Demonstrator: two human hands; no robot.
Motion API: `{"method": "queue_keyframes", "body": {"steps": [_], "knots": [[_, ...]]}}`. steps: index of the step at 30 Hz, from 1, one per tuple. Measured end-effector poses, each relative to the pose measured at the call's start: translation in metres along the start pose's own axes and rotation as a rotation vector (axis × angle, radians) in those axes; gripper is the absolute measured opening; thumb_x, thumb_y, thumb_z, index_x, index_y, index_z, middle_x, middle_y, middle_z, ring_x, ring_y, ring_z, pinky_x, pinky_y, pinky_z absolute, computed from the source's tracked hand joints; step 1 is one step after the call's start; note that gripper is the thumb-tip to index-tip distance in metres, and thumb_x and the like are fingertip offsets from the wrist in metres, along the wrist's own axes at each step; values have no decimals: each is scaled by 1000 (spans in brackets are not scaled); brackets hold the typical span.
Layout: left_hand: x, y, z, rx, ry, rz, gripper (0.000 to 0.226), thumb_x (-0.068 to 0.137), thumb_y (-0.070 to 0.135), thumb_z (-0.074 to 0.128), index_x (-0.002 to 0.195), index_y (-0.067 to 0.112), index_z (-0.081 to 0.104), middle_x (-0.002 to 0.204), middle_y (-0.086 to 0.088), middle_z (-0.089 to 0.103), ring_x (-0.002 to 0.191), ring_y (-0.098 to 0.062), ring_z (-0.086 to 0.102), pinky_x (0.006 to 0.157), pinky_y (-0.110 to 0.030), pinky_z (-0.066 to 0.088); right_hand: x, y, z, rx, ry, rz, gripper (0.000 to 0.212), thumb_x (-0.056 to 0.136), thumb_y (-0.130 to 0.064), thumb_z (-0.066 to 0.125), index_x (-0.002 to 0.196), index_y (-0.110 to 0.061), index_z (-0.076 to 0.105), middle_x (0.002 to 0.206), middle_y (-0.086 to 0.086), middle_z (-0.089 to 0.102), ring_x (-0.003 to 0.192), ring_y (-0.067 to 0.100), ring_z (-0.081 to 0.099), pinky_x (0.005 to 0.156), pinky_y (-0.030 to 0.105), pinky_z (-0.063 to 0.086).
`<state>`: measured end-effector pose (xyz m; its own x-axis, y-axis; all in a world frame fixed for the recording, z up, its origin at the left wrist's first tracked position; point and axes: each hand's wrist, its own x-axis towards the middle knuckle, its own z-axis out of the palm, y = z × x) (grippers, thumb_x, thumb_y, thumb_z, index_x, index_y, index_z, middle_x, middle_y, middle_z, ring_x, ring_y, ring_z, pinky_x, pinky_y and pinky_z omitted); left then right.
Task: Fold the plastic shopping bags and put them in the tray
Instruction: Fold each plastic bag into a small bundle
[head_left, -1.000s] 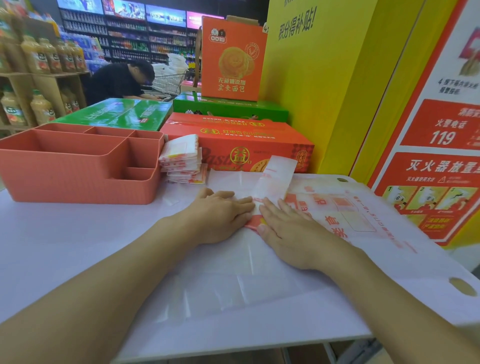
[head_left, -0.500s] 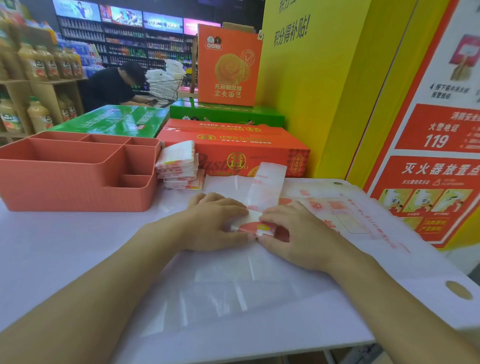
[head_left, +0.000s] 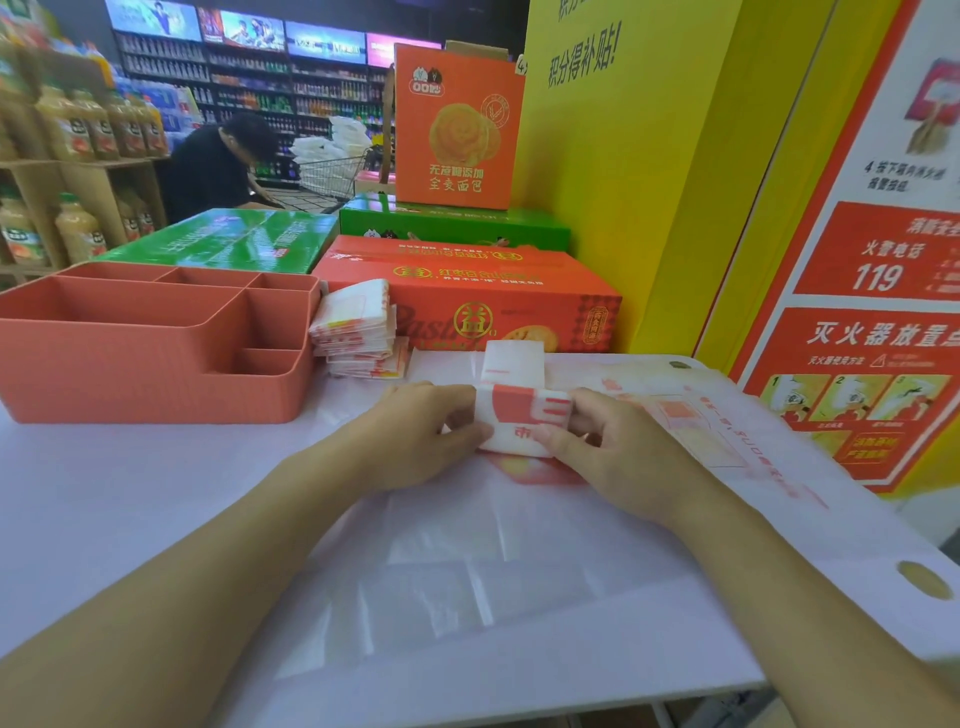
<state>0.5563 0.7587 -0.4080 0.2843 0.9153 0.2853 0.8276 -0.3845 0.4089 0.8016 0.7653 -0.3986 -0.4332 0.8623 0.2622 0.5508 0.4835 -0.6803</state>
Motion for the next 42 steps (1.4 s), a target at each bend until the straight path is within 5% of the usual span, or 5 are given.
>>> {"method": "queue_keyframes", "body": {"steps": [4, 9, 20, 33, 42], "knots": [[1, 3, 3, -77, -12, -69, 37, 89, 58, 48, 89, 22, 59, 84, 6, 67, 80, -15, 61, 74, -38, 49, 4, 5, 1, 36, 11, 84, 13, 100, -33, 61, 105, -31, 72, 97, -20, 75, 93, -1, 69, 90, 31, 54], [3, 8, 6, -135, 25, -163, 13, 97, 39, 59, 98, 31, 49, 76, 17, 64, 70, 3, 55, 59, -21, 35, 10, 9, 5, 23, 54, 118, 12, 99, -32, 64, 101, -26, 75, 94, -5, 77, 94, 17, 71, 90, 40, 56], [5, 15, 13, 58, 114, -247, 21, 95, 48, 58, 103, 28, 56, 86, 14, 65, 93, -18, 60, 87, -36, 42, 14, 9, 15, -114, 103, 186, 22, 89, -43, 73, 103, -30, 63, 63, -17, 58, 62, -1, 53, 59, 24, 35], [6, 15, 18, 216, -43, -4, 41, 103, 42, 35, 141, 39, 51, 152, 19, 43, 134, -21, 40, 104, -45, 37, 12, 1, 17, -493, 3, -47, 38, 101, -32, 58, 139, -32, 59, 146, -12, 49, 131, 18, 38, 105, 30, 28], [4, 16, 19, 291, -263, -93, 52, 103, 58, 19, 154, 49, 18, 163, 27, 5, 154, -15, 6, 120, -43, 9, 10, -3, 19, -649, -303, 101, 61, 106, -56, 19, 162, -33, 13, 169, -18, 4, 157, 18, -1, 126, 44, 4]]}}
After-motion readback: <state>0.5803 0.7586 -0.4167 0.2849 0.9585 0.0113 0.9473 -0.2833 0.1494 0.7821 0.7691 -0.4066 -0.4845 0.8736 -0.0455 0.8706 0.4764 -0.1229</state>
